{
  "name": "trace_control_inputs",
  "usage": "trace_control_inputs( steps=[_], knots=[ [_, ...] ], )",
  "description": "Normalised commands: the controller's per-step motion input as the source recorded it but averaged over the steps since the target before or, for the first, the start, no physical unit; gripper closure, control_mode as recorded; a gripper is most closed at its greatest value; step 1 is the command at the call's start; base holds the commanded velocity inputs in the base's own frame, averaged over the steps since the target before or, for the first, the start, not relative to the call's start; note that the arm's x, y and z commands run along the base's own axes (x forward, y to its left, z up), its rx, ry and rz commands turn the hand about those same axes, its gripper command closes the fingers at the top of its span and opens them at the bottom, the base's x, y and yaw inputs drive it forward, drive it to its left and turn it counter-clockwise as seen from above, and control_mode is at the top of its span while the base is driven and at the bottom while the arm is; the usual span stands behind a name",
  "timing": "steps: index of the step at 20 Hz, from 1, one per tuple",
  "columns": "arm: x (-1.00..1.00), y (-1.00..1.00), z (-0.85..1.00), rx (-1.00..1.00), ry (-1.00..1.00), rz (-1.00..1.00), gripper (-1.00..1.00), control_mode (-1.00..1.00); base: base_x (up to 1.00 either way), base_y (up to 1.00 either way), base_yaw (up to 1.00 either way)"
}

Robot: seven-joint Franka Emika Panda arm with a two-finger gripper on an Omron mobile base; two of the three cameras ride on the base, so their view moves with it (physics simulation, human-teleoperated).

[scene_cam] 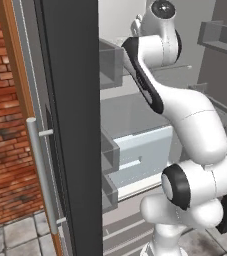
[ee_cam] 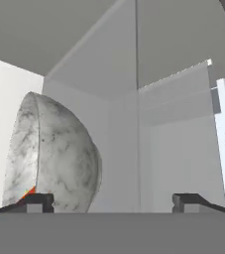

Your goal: Place the bowl with the broccoli and carrot on the top shelf of the fridge. Place the bowl with the steaks on the second highest shelf of the fridge.

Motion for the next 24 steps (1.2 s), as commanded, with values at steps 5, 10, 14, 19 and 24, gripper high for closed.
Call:
trace_control_inputs(
  steps=[5, 10, 14, 19, 24],
  knots=[
    [-1.0, 0.0, 0.0, 0.01, -0.3, -0.04, -1.0, -1.0, 0.0, 0.0, 0.0],
    [-1.0, 0.0, 0.0, 0.06, -0.11, -0.08, -1.0, -1.0, 0.0, 0.0, 0.0],
    [-1.0, 0.0, 0.0, 0.07, 0.17, -0.06, -1.0, -1.0, 0.0, 0.0, 0.0],
    [-1.0, -0.01, -0.26, 0.06, 0.44, -0.03, -1.0, -1.0, 0.0, 0.0, 0.0],
    [-1.0, -0.02, -0.97, 0.0, 0.54, 0.0, -1.0, -1.0, 0.0, 0.0, 0.0]
  ],
)
